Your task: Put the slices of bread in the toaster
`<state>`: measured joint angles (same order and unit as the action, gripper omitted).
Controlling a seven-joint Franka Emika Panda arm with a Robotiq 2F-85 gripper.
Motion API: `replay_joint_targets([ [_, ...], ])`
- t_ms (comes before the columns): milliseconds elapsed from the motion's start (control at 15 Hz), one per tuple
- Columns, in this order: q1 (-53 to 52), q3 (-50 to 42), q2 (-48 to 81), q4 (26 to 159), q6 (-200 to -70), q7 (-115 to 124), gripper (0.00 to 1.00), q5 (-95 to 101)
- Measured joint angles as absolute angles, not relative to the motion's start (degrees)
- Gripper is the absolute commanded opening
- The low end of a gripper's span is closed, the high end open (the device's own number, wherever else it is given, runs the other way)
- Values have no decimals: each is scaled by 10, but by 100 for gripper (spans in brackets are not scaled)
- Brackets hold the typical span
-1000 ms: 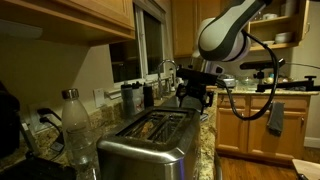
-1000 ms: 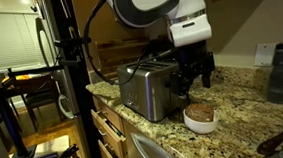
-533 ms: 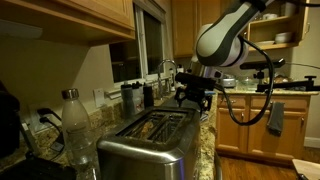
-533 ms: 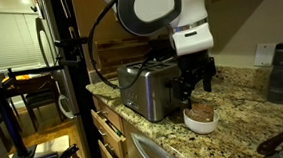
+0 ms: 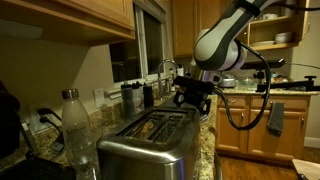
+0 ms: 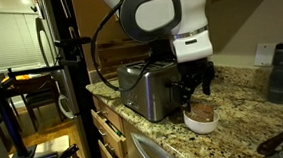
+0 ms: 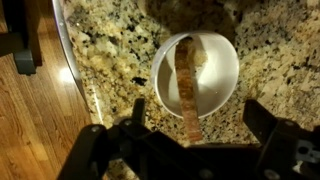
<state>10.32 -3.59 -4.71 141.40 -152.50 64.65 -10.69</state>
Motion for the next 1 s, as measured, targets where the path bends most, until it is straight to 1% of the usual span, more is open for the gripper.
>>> replay_joint_targets([
  [200,102,-36,-41,1414,-1526,641,100,-111],
  [267,101,-36,-39,1414,-1526,640,97,-112],
  [333,100,-36,-38,1414,-1526,639,79,-113],
  [400,100,-36,-36,1414,-1526,638,72,-113],
  [467,99,-36,-35,1414,-1526,638,70,-113],
  [667,98,-36,-29,1414,-1527,637,48,-113],
  [933,98,-36,-22,1414,-1537,635,21,-113],
  [1000,97,-36,-22,1414,-1539,635,16,-112],
])
